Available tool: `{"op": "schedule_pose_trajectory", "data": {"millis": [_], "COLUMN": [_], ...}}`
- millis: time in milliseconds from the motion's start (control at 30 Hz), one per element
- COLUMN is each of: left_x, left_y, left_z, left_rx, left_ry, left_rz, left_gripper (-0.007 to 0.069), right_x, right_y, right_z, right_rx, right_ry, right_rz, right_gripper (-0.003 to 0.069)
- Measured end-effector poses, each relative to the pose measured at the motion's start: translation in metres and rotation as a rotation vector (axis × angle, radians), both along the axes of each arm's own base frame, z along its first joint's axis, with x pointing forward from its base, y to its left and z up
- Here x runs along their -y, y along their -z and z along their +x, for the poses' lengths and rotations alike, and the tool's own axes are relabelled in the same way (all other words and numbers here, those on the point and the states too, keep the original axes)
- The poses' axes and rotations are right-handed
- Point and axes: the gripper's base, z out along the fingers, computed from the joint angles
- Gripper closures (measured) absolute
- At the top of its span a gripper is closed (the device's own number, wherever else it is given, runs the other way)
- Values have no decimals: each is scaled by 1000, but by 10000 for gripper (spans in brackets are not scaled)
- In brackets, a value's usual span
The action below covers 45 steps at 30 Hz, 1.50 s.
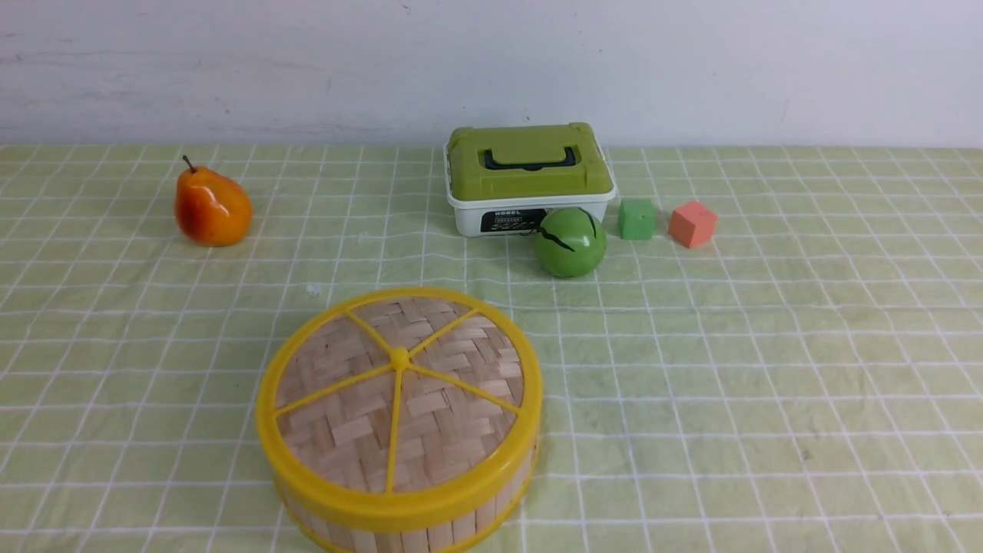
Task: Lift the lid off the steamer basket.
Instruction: Use the right arm to lift the lid of the steamer
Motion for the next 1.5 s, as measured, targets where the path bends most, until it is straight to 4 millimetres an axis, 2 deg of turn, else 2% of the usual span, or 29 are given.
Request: {"op": "schedule_pose_trajectory", "data": {"millis": [500,600,733,767,833,933,1300,1367,1433,1500], "left_x": [0,0,0,0,0,0,0,0,0,0], "left_y": [0,0,0,0,0,0,0,0,0,0], "left_z": [0,0,0,0,0,0,0,0,0,0], "left_rx": [0,0,0,0,0,0,0,0,0,0], "left_ry": [0,0,0,0,0,0,0,0,0,0], "left_rz": [0,0,0,0,0,0,0,0,0,0], "left_gripper": [386,386,386,386,386,386,386,386,386,386], "right_x": [0,-2,-10,-13,-17,-18,-15,-16,-18,-20], "right_y": [0,-1,-2,-3,-6,-7,-11,-24,-48,-82], "right_z": [0,0,1,1,1,2,2,0,-3,-4], "right_rx": [0,8,32,32,29,32,92,101,131,123], "right_ry": [0,3,33,53,71,79,34,-13,-67,-129], "right_rz": [3,80,490,693,928,1025,771,671,549,384], "right_gripper": [418,418,418,418,418,418,422,442,475,538]}}
